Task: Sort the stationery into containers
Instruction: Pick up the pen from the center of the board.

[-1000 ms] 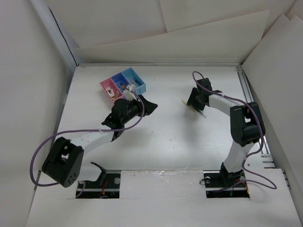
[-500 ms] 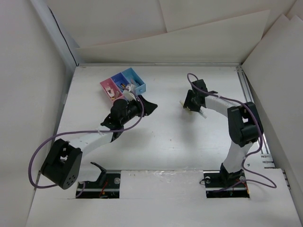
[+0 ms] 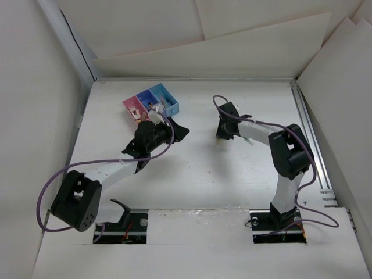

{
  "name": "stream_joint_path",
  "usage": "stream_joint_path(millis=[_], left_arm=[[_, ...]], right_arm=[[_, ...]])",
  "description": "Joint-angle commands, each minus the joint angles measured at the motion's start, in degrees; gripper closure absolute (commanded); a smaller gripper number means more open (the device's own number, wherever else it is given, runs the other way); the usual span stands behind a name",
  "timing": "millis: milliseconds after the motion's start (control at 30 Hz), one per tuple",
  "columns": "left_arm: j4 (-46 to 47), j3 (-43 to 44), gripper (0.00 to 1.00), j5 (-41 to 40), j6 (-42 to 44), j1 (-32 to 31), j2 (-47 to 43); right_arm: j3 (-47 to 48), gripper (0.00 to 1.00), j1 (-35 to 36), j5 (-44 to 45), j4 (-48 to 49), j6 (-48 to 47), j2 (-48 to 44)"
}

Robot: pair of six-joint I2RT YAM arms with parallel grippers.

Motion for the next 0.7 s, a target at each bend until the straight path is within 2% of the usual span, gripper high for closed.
stream_joint_path(millis=[0,133,267,467,667], left_arm=[[-0.11,1.92,0.6,1.21,0.93,0.4,0.93],[-0.11,1.93,0.58,1.74,0.4,0.4,2.16],[1.2,2.46,0.55,4.55,-0.12,0.4,4.26],[2.96,3.51,0.55,8.5,-0.65,0.4,7.42],[2.35,4.04,0.55,7.89,-0.65,0.4,9.01]], right_arm=[[-0.25,1.0,1.38,2.74,-0.43,0.55,2.06],[-5.08,1.0,2.69,-2.44,6.85,0.55,-4.68],[-6.32,1.0,5.15,-6.83,9.51,-2.34,-10.33],[-6.32,1.0,9.46,-15.17,11.0,-3.93,-12.79],[-5.79,1.0,12.27,-17.65,12.68,-4.46,-13.5]])
